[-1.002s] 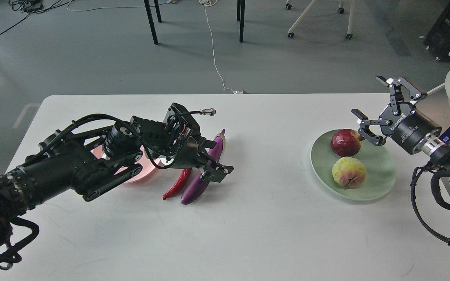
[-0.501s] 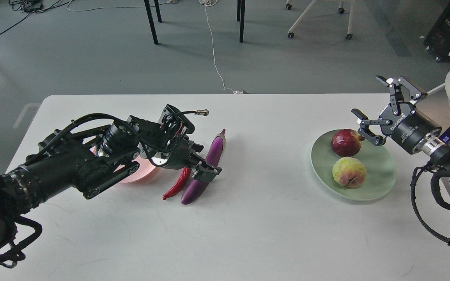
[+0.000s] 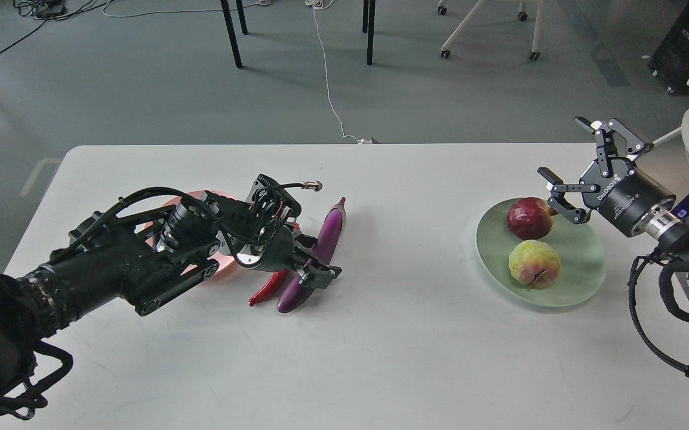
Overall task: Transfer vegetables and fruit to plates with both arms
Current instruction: 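Lift the eggplant and lay it on the pink plate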
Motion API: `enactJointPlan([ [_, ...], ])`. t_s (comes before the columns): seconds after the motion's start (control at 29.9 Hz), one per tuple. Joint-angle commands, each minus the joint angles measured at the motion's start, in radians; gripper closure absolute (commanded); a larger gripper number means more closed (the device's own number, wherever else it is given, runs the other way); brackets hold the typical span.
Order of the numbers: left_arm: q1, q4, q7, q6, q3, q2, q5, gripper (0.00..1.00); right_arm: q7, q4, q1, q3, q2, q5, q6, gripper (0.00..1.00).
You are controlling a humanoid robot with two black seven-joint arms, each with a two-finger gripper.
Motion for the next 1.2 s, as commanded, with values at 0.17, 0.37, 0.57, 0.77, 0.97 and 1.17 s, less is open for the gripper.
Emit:
enactJointPlan([
  [0.17, 0.018, 0.006, 0.049, 0.008, -0.002, -0.008, -0.005, 0.80, 0.000, 0.000, 0.000, 0.000, 0.000, 0.000, 0.000, 0.04],
  [0.37, 0.012, -0.069, 0.093, 0.010, -0.020, 0.001, -0.158, 0.86, 0.000, 0.000, -0.005, 0.000, -0.002, -0.002, 0.000, 0.04],
  [0.57, -0.026, -0.230, 0.236, 0.010, -0.022, 0.095, -0.500, 0.86, 0.000, 0.000, -0.006, 0.000, -0.002, -0.002, 0.000, 0.04],
  [0.77, -0.026, -0.264, 0.242, 0.010, -0.020, 0.248, -0.575, 0.85, 0.000, 0.002, -0.006, -0.002, 0.000, -0.002, 0.000, 0.04],
  [0.97, -0.009, -0.237, 0.162, 0.008, -0.002, 0.409, -0.568, 0.85, 0.000, 0.002, -0.009, -0.002, 0.001, -0.015, 0.000, 0.04],
  [1.17, 0.054, -0.140, 0.139, 0.007, -0.003, 0.460, -0.575, 0.84, 0.000, 0.000, -0.008, -0.002, 0.018, -0.020, 0.000, 0.04],
])
